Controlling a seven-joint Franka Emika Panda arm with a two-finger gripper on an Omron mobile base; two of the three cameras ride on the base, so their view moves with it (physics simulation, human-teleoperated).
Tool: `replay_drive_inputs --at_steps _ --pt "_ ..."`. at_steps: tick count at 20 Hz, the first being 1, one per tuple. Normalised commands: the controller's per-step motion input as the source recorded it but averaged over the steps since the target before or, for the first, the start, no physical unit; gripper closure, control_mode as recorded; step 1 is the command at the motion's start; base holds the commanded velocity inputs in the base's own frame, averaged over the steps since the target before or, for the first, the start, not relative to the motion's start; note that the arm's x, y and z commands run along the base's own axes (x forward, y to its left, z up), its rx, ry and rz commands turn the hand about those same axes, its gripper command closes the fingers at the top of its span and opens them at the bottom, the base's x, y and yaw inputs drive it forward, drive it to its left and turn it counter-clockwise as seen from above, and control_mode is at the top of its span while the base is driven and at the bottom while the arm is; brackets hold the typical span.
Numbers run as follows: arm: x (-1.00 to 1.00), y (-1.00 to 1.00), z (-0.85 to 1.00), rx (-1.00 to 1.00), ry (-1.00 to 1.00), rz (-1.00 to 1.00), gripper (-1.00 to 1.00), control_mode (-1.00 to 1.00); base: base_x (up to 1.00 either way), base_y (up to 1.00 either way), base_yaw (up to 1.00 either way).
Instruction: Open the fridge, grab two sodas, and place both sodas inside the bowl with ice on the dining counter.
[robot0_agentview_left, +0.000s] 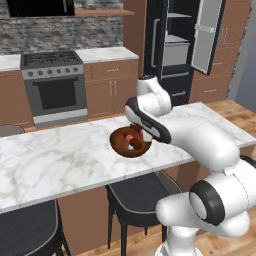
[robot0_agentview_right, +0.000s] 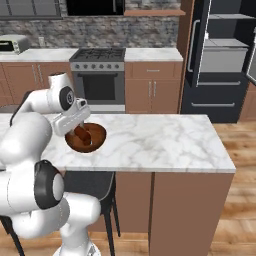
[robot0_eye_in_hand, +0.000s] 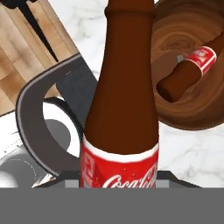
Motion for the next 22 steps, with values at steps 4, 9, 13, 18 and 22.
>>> replay_drive_inputs --at_steps 4,9,13,18,22 --pt "0.14 0.06 -0.31 0.00 0.04 0.22 1.00 -1.00 0.00 0.00 0.00" --pt "0.17 0.06 -0.25 -0.01 0.05 0.17 1.00 -1.00 0.00 0.00 0.00" --pt "0.35 0.02 -0.03 -0.02 0.06 0.12 1.00 -1.00 0.00 0.00 0.00" --pt "0.36 0.01 -0.05 -0.04 0.05 0.08 1.00 -1.00 0.00 0.00 0.00" --pt "0.25 0.02 -0.20 -0.08 0.04 0.04 1.00 -1.00 0.00 0.00 0.00"
